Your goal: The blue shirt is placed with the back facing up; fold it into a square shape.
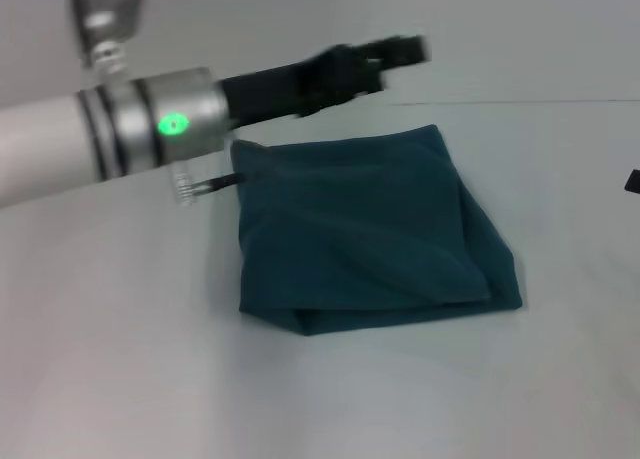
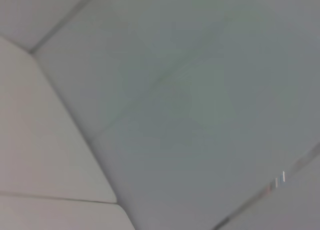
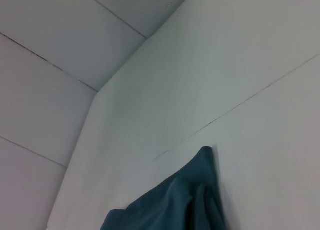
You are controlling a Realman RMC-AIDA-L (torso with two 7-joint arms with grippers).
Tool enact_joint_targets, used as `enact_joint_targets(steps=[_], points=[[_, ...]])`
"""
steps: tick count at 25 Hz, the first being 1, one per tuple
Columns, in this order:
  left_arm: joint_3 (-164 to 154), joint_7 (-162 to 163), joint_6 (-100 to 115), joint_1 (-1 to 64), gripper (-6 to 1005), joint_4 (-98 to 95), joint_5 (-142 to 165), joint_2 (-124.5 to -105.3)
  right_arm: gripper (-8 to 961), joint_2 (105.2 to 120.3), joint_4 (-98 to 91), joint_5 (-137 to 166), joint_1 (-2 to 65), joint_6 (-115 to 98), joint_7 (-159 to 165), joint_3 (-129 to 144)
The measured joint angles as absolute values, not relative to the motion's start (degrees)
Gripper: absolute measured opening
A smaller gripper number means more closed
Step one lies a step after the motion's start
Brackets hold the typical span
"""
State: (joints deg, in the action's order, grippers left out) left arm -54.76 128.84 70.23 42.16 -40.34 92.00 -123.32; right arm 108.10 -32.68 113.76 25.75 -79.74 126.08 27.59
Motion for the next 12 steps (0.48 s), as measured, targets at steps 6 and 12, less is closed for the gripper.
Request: enact_joint_targets(steps=[6,12], points=[[-52.6,138.7,79.4,35.6,869,-40.0,93.8,-120.14,703,107.47,-32.8,116.4,26.6,-81.4,126.7,27.8],[-42.8,136.2,92.8,30.1,951,-43.2,105.8,-119.05,702,106.01,-33.2,121.9,29.6,-84.9,130.0,28.2]])
